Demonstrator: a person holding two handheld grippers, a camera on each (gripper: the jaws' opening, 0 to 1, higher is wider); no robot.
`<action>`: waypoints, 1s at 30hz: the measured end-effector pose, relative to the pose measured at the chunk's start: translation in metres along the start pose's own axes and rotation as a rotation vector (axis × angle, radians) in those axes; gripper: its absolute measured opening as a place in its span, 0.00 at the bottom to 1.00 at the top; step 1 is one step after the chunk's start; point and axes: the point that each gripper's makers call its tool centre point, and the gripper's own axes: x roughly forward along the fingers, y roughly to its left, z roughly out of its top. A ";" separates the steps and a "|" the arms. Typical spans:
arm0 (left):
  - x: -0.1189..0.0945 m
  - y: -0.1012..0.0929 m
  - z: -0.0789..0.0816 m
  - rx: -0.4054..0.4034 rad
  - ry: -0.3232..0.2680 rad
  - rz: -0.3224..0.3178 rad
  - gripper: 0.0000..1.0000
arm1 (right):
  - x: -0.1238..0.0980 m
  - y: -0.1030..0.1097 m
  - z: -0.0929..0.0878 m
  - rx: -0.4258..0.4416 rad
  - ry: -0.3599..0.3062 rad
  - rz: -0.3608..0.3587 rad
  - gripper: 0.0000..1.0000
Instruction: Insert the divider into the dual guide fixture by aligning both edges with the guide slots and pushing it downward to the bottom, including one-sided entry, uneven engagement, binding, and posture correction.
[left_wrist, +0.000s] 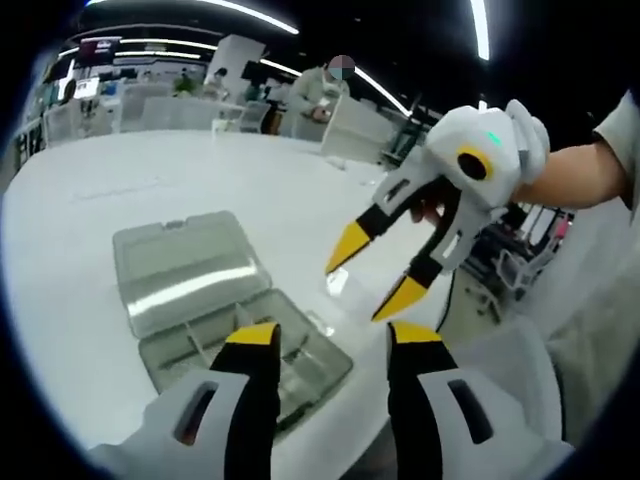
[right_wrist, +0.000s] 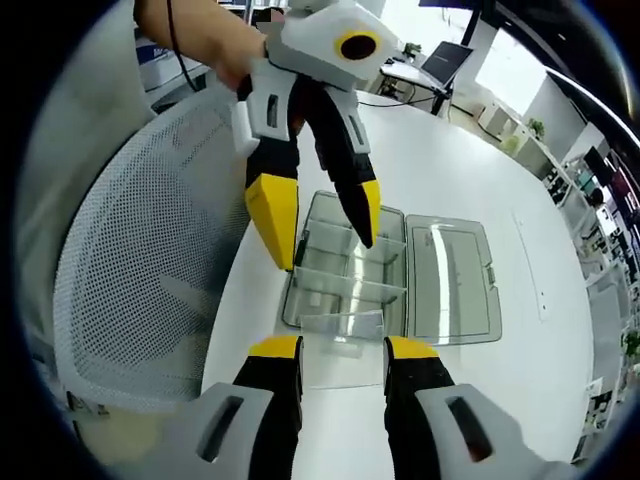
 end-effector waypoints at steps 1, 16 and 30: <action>0.000 -0.001 0.000 -0.003 -0.001 -0.002 0.39 | 0.000 0.000 0.002 -0.002 -0.002 -0.006 0.27; 0.000 -0.002 0.005 -0.082 -0.033 -0.014 0.34 | -0.007 0.004 0.023 -0.012 -0.058 -0.058 0.27; -0.004 -0.004 0.005 -0.202 -0.059 -0.030 0.29 | -0.009 0.005 0.039 -0.016 -0.103 -0.110 0.27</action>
